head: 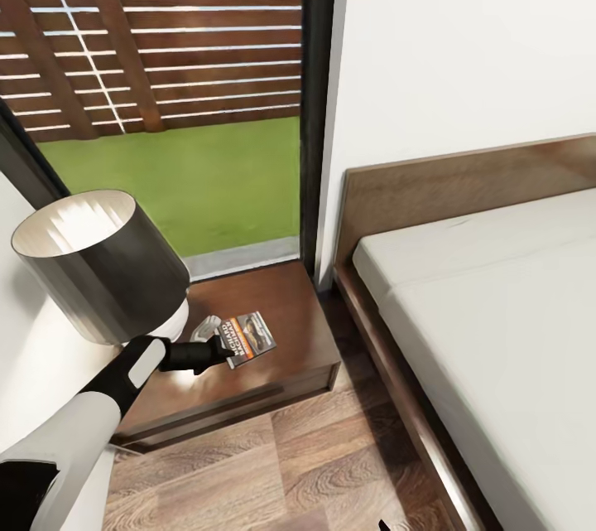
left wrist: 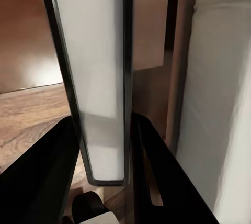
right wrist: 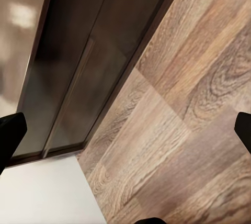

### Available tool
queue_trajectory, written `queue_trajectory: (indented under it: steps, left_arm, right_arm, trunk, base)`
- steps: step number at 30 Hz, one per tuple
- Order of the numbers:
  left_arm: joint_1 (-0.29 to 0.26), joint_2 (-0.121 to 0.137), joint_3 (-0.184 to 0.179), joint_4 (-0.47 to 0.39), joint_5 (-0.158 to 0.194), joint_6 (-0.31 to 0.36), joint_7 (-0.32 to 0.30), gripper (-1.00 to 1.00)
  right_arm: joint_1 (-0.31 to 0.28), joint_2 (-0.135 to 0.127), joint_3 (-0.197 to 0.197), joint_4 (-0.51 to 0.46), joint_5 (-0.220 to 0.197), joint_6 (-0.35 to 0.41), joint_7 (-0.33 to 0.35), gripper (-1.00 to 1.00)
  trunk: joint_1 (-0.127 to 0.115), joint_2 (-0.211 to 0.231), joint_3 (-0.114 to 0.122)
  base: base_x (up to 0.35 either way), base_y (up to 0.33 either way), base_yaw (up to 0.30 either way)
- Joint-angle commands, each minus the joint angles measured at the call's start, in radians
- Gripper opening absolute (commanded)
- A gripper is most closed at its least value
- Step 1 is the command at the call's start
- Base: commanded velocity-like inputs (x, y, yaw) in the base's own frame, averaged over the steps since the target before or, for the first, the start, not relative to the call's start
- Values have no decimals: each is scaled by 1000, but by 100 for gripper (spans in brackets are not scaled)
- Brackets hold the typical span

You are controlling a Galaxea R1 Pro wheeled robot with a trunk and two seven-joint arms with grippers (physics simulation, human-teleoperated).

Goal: In the bedroom, move the book from the bed onto either nightstand, and place the two sandals side by side next to the bed.

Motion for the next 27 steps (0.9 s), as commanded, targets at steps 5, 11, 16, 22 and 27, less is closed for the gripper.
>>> queue_trajectory:
  steps: [5,11,16,22,27]
  left_arm:
    - [0,6,-4,0,0,1,-5,-100]
    - [0,10,-4,0,0,1,-5,-100]
    - [0,13,-4,0,1,1,-5,-100]
    - [-1,14,1,0,0,1,-5,-100]
    - [-1,16,6,-1,0,1,-5,-100]
  right_arm:
    - [-1,-1,9,2,-8,-7,1,100]
    - [-1,-1,9,2,-8,-7,1,100]
    - [-1,-1,8,2,-9,-7,1,100]
    - [0,-1,8,2,-9,-7,1,100]
    - [-1,-1,9,2,-9,-7,2,100]
  trunk:
    - [0,0,-6]
    - [0,0,-14]
    - [0,0,-21]
    - [0,0,-28]
    - [0,0,-35]
  base:
    - [0,0,0]
    - [0,0,0]
    - [0,0,0]
    - [0,0,0]
    - [0,0,0]
